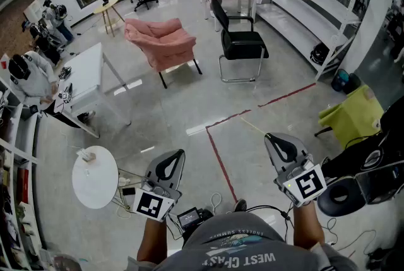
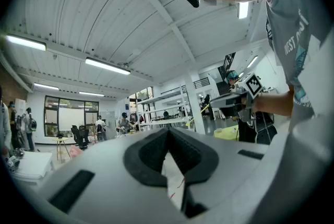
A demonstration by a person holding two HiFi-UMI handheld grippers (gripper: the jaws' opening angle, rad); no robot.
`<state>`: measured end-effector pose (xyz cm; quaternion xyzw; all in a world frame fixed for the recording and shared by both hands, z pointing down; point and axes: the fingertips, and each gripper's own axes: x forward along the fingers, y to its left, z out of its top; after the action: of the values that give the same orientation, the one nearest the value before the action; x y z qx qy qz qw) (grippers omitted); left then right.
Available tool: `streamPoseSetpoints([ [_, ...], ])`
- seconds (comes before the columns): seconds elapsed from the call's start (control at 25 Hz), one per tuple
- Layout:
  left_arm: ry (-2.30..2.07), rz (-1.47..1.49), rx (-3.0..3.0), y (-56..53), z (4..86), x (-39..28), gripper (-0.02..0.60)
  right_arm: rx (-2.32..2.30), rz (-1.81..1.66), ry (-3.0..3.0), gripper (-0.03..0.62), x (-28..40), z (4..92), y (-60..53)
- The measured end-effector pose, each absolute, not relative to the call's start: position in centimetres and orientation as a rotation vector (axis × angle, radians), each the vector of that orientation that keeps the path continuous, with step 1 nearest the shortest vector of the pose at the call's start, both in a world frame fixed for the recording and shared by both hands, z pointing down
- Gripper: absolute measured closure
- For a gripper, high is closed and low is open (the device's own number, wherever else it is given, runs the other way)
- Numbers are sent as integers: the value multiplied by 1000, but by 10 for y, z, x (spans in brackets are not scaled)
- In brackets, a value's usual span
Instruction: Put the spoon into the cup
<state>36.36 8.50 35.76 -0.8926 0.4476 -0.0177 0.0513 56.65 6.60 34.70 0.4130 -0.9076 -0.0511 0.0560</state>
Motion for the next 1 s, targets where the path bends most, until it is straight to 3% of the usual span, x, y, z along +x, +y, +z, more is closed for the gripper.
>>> streamPoseSetpoints([
  [1.0, 1315, -15, -2757, 72, 362, 310, 580, 1296, -90, -2751, 589, 511, 353, 52],
])
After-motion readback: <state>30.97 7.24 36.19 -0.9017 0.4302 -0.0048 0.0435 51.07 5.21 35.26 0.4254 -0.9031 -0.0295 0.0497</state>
